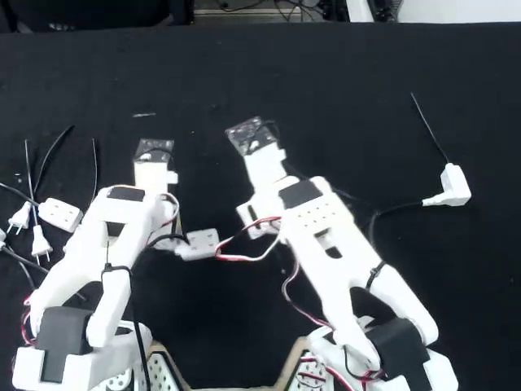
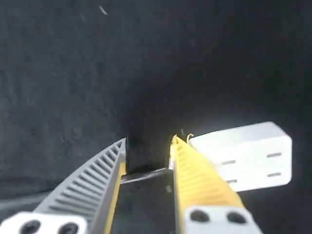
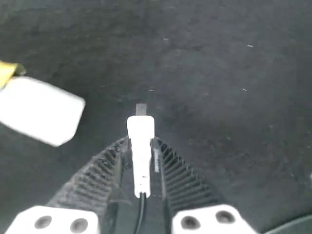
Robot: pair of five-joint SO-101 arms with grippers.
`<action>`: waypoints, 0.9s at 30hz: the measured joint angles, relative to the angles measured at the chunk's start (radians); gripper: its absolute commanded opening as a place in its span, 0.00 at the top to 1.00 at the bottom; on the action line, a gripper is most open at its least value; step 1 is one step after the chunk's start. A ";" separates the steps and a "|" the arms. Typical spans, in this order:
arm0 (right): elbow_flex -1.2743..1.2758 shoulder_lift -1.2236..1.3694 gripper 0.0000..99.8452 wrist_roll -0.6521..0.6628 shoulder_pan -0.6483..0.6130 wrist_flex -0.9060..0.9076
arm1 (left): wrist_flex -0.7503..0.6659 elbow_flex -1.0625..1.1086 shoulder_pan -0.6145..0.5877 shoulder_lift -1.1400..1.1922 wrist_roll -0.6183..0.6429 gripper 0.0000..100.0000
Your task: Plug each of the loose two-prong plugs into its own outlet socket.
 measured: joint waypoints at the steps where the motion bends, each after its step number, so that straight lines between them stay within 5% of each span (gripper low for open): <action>1: 0.000 0.000 0.99 0.000 0.015 0.000 | 0.040 -0.008 0.002 0.000 0.000 0.85; 10: 0.000 0.000 0.99 0.000 0.026 0.000 | 0.130 -0.097 -0.170 0.000 -0.005 0.85; 16: -0.058 0.002 0.99 0.000 -0.009 0.133 | 0.130 -0.049 -0.304 0.000 -0.143 0.85; 21: -0.203 0.002 0.99 0.002 -0.025 0.316 | 0.029 0.049 -0.470 -0.011 -0.244 0.85; 27: -0.359 0.114 0.99 0.002 -0.068 0.442 | -0.058 0.186 -0.496 -0.157 -0.270 0.85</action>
